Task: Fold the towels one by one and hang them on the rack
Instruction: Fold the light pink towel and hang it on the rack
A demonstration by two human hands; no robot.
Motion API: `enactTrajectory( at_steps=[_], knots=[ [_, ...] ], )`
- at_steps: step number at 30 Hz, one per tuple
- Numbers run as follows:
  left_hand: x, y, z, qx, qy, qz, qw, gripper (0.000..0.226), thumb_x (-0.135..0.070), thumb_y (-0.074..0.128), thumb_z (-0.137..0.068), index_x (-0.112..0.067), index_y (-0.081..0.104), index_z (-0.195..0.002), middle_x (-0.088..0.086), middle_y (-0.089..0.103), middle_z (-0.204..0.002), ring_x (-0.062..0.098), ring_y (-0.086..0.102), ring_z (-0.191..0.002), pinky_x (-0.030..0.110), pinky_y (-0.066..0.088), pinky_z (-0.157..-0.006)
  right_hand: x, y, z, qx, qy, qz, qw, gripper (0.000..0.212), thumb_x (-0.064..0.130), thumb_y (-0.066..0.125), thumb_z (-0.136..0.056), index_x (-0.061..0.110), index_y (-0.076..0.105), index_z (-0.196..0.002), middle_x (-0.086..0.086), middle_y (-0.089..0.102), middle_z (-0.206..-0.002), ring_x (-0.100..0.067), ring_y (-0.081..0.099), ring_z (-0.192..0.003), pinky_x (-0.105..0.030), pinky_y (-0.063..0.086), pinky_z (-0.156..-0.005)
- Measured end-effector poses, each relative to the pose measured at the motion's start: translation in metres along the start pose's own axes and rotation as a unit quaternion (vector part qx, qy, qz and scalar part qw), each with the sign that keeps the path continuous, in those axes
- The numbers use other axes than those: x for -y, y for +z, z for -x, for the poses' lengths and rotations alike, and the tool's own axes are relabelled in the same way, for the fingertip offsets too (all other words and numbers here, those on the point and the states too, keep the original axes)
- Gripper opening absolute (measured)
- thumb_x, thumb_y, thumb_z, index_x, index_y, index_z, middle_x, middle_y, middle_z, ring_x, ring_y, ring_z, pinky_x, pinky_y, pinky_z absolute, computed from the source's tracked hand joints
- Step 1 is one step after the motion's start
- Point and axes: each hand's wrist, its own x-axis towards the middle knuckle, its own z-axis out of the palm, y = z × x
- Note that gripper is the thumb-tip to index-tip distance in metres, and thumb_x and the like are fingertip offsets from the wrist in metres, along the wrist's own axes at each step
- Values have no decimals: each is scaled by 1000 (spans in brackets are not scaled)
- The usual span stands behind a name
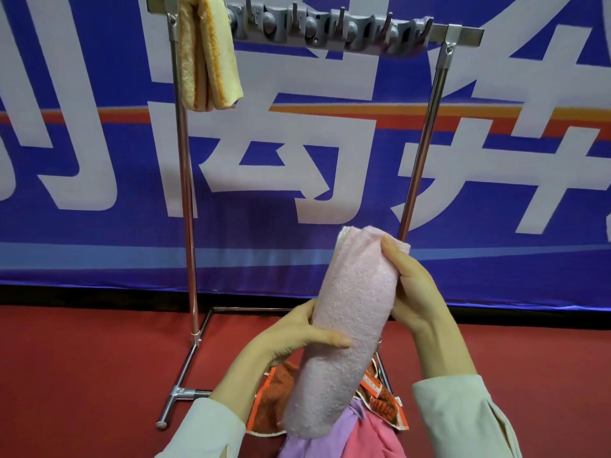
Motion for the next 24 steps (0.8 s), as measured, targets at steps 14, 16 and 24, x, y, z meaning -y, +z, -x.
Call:
enactTrajectory(
  at_steps=[14,16,24],
  knots=[
    [12,9,-4,8,-21,-56,998,39,-3,80,-71,-14,69,-107,3,72,-111,15,66,-105,36,51,-98,1,-4,1,33,-17,-5,999,27,32,54,-88,16,75,-96,-12,72,-101,-23,69,-96,-37,56,-83],
    [13,7,-3,18,-25,-49,998,36,-5,80,-71,-15,69,-104,2,73,-107,15,67,-100,35,52,-96,0,-11,-2,-19,-13,-53,998,33,33,58,-88,11,68,-111,-15,71,-110,-26,68,-104,-42,53,-92],
    [-12,-7,7,-19,-10,91,996,40,-29,73,-72,-13,68,-108,10,72,-109,21,68,-96,34,52,-85,-29,-53,-14,-156,24,-226,961,35,39,53,-95,10,59,-115,-8,73,-96,-20,68,-94,-38,55,-78]
  ],
)
